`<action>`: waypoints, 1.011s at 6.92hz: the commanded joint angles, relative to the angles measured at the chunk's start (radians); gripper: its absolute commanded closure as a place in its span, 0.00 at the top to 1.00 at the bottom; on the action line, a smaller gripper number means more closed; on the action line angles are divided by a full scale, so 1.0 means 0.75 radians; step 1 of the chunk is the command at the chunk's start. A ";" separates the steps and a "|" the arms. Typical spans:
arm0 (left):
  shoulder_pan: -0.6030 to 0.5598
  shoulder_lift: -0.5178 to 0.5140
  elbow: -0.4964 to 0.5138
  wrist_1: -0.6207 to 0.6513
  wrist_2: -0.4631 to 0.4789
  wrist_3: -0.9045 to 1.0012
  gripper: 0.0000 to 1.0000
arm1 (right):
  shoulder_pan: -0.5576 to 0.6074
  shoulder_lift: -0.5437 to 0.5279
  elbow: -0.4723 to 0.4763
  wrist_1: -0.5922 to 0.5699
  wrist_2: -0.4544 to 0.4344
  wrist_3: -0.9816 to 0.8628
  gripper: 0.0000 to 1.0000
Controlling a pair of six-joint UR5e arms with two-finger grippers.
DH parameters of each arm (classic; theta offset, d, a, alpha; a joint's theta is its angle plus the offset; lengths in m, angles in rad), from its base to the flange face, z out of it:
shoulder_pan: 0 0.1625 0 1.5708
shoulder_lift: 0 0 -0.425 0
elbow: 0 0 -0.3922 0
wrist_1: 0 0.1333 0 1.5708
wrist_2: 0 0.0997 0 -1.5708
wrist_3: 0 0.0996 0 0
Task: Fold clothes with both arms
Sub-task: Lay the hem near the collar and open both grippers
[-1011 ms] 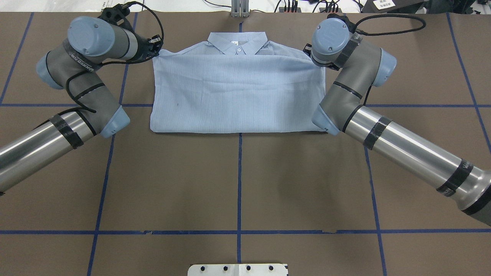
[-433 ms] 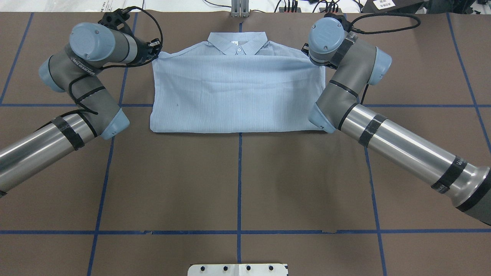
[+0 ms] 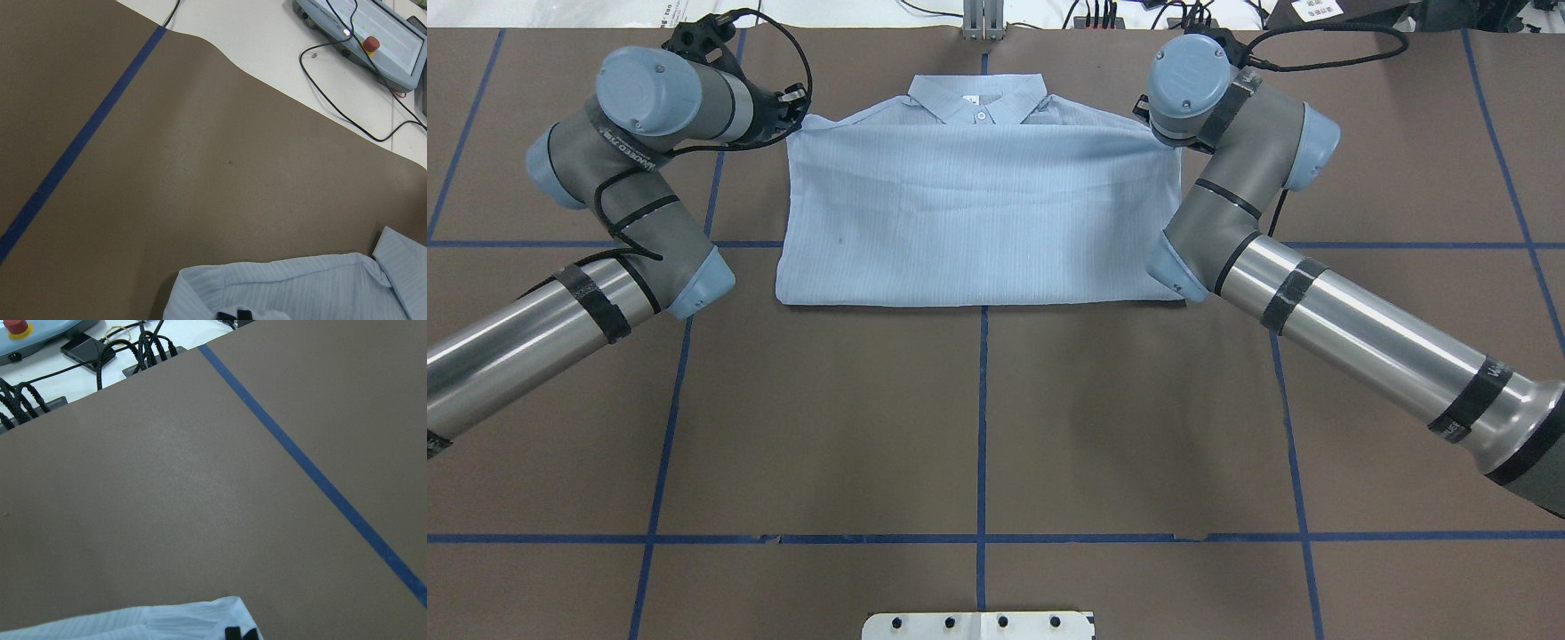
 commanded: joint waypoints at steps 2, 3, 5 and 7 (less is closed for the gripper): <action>-0.001 0.002 0.024 -0.033 0.019 0.004 0.10 | 0.002 0.028 -0.001 0.001 0.012 -0.004 0.99; -0.005 0.043 0.032 -0.110 0.019 0.064 0.14 | 0.004 0.030 0.009 0.003 0.026 -0.006 1.00; -0.007 0.055 0.032 -0.140 0.019 0.102 0.27 | 0.006 0.016 0.086 0.001 0.028 0.010 1.00; -0.007 0.051 0.024 -0.158 0.019 0.096 0.31 | -0.026 -0.198 0.397 0.006 0.063 0.014 1.00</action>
